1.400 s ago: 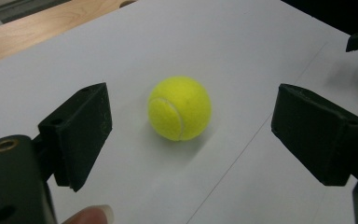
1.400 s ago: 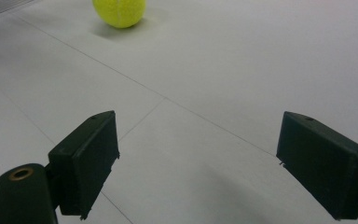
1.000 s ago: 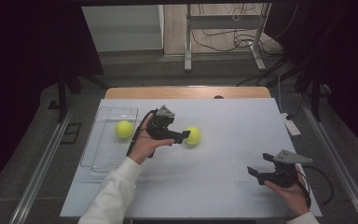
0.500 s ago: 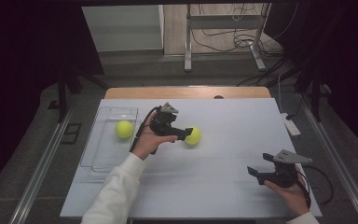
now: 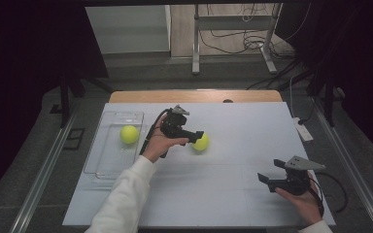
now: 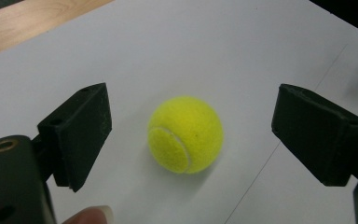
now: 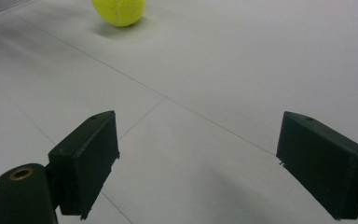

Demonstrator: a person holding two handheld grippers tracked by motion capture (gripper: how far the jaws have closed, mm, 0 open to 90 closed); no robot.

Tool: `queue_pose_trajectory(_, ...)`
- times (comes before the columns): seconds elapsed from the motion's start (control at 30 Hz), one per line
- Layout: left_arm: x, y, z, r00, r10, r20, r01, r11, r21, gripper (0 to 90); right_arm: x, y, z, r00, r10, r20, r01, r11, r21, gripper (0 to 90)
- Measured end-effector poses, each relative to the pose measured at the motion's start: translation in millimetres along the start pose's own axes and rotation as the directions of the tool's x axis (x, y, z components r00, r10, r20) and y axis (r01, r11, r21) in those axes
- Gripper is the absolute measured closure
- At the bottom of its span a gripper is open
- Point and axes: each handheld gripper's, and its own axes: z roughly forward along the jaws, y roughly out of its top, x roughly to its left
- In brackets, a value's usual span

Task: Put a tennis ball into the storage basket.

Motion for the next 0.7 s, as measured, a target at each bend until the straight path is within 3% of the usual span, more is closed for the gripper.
queue_pose_trajectory(0.2,-0.2,2.1,7.5,0.9998,0.004,-0.019,-0.004,0.9995,0.033,12.5,0.0,0.0,-0.1,1.0,-0.001,-0.001,0.001,1.0,0.0,13.0)
queue_pose_trajectory(0.7,2.2,3.6,20.5,0.9999,-0.009,-0.013,0.01,0.996,0.088,9.0,-0.1,-0.1,-0.5,1.0,-0.001,-0.003,0.001,1.0,0.0,12.9)
